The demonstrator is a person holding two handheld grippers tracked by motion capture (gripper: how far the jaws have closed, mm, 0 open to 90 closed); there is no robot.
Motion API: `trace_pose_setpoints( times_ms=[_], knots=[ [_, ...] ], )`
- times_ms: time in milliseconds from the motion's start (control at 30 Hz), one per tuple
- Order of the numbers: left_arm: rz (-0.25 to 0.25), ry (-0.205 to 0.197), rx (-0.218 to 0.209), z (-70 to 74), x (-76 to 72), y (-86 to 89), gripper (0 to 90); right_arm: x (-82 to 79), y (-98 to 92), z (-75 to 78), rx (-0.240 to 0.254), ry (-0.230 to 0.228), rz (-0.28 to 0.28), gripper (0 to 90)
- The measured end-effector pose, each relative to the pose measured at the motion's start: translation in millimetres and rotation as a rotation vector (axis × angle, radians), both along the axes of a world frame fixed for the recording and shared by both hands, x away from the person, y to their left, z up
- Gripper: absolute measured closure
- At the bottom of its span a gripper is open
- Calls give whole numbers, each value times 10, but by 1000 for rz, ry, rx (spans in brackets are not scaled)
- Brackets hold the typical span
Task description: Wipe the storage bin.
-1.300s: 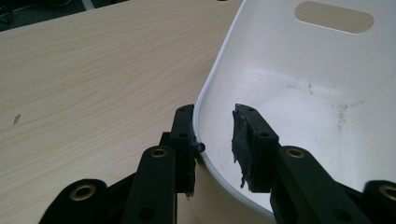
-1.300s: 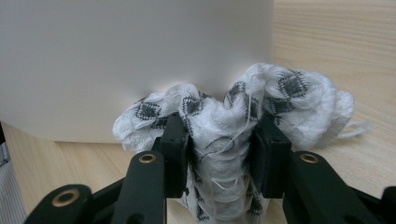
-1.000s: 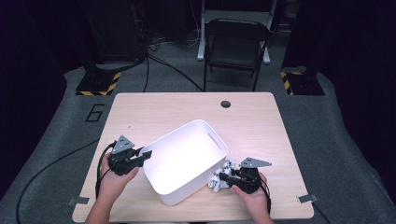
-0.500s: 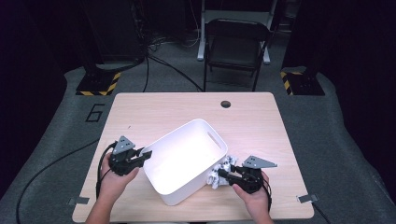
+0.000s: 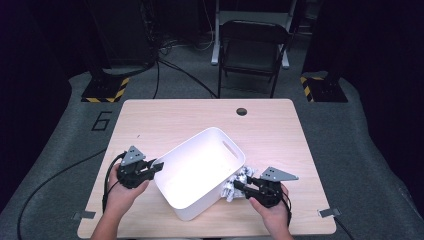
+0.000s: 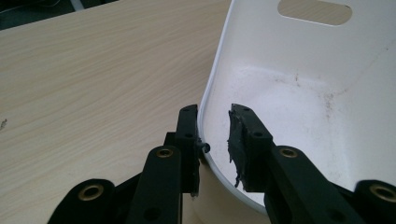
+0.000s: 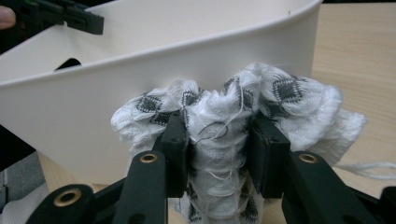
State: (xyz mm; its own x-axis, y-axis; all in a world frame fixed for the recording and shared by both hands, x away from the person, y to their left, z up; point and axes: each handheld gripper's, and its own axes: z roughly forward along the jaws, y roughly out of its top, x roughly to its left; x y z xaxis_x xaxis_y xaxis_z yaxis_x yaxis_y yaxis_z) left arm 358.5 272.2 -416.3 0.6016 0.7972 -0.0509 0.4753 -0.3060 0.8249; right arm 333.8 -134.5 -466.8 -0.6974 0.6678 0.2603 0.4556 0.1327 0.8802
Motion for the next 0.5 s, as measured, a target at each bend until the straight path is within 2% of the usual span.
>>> trace_pose_setpoints(
  times_ms=[167,367,500],
  knots=[
    [-9,-1,6,4,-1,6,735,-21,103,-113,-35,51,17,619],
    [-7,1,0,6,-3,19,745,-60,253,-187,-67,67,57,618],
    [-9,3,-5,12,-6,31,767,-28,306,-271,-98,108,77,624]
  ],
)
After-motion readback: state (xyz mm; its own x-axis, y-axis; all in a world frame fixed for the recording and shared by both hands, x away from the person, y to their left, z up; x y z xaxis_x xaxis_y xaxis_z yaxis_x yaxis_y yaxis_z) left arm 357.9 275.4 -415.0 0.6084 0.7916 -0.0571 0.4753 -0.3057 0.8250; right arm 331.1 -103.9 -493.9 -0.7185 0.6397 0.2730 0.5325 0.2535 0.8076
